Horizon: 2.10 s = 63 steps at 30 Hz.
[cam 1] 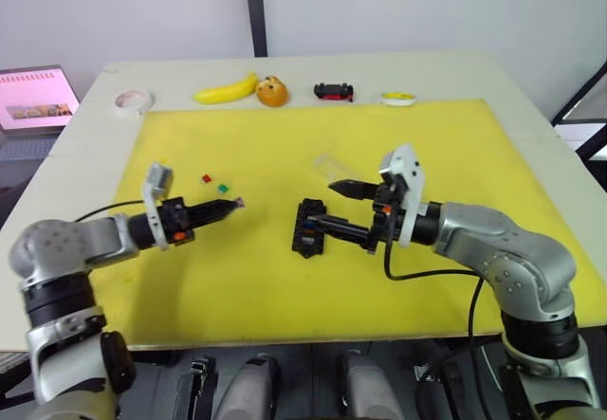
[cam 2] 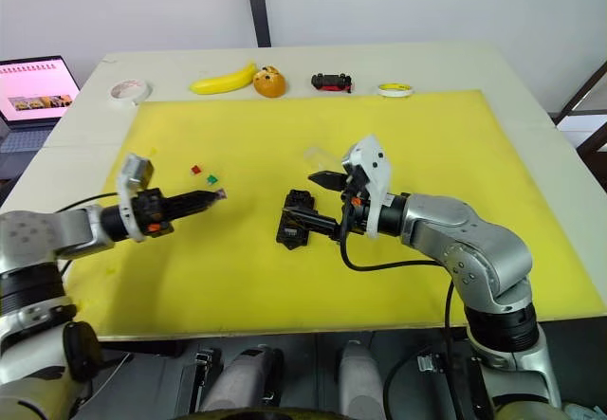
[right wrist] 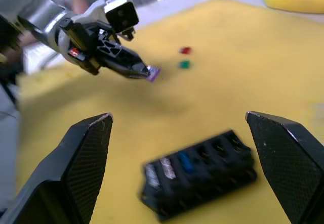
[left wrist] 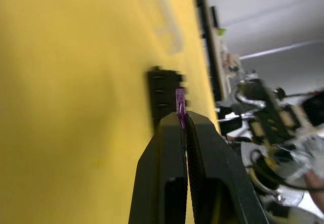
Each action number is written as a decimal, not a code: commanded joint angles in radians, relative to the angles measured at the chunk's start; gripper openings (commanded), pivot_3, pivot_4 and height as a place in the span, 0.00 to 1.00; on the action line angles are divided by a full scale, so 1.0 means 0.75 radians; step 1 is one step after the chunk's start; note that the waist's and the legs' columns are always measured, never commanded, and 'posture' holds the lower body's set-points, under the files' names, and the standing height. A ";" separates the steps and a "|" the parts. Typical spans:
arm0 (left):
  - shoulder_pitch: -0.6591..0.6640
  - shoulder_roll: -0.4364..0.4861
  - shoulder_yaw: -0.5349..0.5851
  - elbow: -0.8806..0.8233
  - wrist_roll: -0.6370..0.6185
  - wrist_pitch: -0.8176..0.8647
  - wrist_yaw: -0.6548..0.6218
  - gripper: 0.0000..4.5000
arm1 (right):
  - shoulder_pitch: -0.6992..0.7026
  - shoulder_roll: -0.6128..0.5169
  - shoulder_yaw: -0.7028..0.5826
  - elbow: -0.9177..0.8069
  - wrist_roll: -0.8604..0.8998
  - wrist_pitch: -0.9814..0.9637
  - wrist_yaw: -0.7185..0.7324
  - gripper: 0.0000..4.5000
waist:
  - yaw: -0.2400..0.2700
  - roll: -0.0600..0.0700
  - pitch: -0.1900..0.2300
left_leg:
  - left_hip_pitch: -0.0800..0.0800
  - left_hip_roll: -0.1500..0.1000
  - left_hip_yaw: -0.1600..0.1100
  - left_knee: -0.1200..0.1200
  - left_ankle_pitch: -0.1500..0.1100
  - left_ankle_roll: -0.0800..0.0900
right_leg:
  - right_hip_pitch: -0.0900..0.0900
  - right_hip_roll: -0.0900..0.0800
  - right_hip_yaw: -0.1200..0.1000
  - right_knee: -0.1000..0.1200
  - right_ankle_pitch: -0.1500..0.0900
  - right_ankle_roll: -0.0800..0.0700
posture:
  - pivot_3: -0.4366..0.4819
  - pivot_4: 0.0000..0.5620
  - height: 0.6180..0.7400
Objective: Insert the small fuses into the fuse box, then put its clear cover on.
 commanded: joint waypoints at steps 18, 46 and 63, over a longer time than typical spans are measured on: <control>0.306 -0.098 -0.300 -0.543 -1.133 -0.677 0.704 0.01 | -0.160 0.220 -0.070 0.147 1.089 0.114 -0.895 1.00 | 0.002 -0.001 0.000 | 0.000 -0.001 0.001 0.000 0.000 0.000 | 0.000 0.000 0.002 0.000 0.000 0.000 | 0.48 0.27 1.00; 0.299 -0.087 -0.399 -0.547 -1.133 -0.725 0.672 0.00 | -0.225 0.124 0.079 0.188 1.202 -0.034 -0.982 0.41 | 0.001 -0.001 0.000 | 0.000 0.000 0.002 0.000 -0.001 0.001 | 0.000 0.002 0.002 -0.001 0.000 0.000 | 0.48 0.27 1.00; 0.361 0.037 -0.384 -0.556 -1.133 -0.719 0.663 0.34 | -0.237 0.051 0.093 0.206 1.326 -0.029 -0.951 0.00 | 0.000 0.000 0.000 | 0.000 0.000 0.002 0.000 -0.004 0.007 | 0.000 0.002 0.002 -0.001 0.000 0.000 | 0.48 0.27 1.00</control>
